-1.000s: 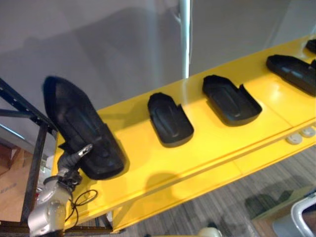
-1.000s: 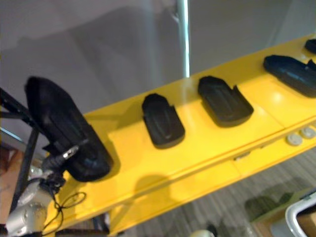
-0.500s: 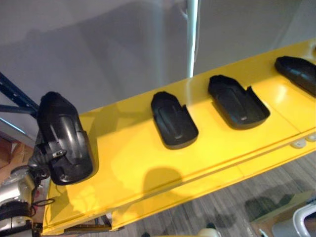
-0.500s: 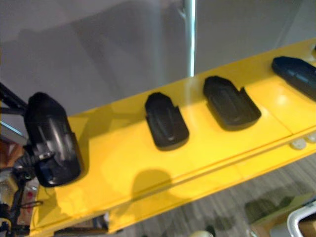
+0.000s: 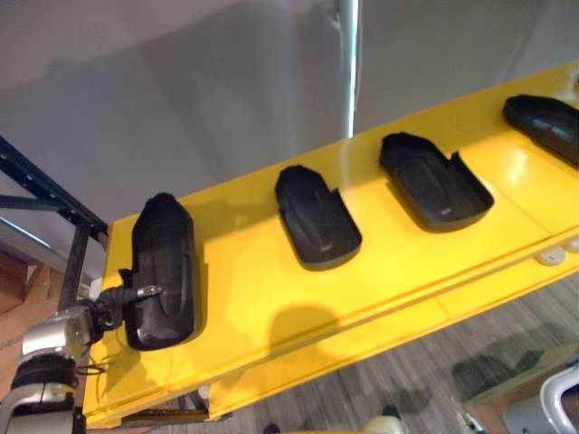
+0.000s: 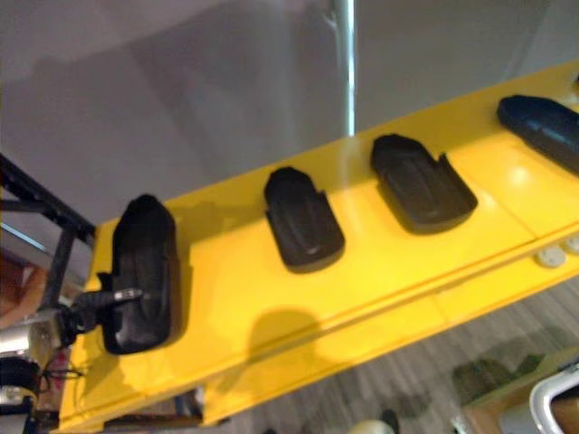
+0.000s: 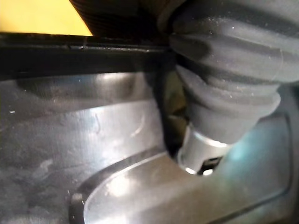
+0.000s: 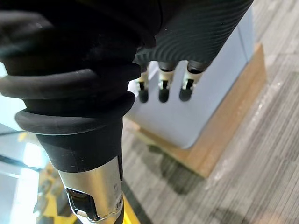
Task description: Walk over and take plastic housings, then place them on the shelf
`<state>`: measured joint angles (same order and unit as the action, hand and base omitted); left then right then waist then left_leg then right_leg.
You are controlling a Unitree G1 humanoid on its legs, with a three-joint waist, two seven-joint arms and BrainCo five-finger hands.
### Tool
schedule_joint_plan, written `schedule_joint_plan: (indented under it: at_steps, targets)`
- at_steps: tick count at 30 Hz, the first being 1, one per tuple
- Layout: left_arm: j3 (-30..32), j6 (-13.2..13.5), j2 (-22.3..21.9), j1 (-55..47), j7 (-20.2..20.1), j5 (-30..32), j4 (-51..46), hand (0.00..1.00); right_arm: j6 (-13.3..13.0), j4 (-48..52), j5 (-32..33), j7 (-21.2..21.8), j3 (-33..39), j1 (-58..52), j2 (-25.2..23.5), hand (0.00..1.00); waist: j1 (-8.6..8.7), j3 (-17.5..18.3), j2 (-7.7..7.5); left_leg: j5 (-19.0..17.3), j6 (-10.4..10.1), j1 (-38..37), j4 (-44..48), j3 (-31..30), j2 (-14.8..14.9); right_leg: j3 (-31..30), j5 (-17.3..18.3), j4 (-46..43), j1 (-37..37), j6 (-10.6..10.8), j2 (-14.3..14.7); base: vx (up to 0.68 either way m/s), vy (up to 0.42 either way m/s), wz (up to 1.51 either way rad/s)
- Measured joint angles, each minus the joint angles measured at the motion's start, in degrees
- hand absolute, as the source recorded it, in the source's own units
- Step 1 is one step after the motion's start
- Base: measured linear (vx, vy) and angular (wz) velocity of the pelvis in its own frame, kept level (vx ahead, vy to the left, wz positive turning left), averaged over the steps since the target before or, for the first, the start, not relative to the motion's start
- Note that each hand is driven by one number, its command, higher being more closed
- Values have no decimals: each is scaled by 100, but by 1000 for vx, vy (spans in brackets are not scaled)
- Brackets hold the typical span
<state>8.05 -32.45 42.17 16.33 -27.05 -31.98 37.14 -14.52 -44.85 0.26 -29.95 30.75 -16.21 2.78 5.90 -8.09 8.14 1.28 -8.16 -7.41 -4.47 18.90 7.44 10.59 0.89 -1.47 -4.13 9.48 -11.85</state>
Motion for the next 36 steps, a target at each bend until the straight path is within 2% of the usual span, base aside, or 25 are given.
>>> schedule_joint_plan:
  at_steps: [4,11,17,18,27,32,36]
  targets:
    - [-56,-105,-68,30,285,-427,-18,100,-1,-15,-4,-1,-3,14,-17,0,31,-6,-9,0,0,-51,0,54,0,-23,0,3,-25,-1,-1,8,4,-4]
    - [-65,-84,-390,217,856,-801,-25,100,-11,-95,-2,-18,-3,18,-42,0,109,-26,-39,0,0,-58,-2,87,2,-19,-48,23,-13,-10,-4,-44,3,-2]
    - [-94,-48,-468,296,914,-795,-25,100,-11,-94,0,-22,-4,19,-53,0,116,-46,-68,-1,0,-58,-7,185,0,-83,-114,124,-10,4,1,-21,5,-7]
    - [-95,-49,-468,309,902,-784,-25,0,-11,-94,0,-22,-3,19,-65,0,119,-48,-71,-1,-1,-61,-7,197,-2,-97,-123,130,-8,4,1,9,7,-5]
    - [-194,-24,-476,497,814,-339,-22,0,-31,-102,1,-22,1,21,-94,0,138,-70,-103,-1,-1,-85,-6,187,-6,-55,-143,199,-94,12,1,1,0,1]
    - [-194,195,-490,514,781,-74,-23,0,-31,-103,6,-22,-5,40,-89,0,143,-101,-150,-1,-1,-91,-6,186,-6,-45,-142,201,-103,12,1,0,0,0]
    - [-191,247,-490,555,786,91,-20,0,-31,-103,11,-22,-5,41,-87,0,143,-109,-163,-1,-1,-88,-6,185,-6,-41,-142,201,-103,12,1,0,0,0]
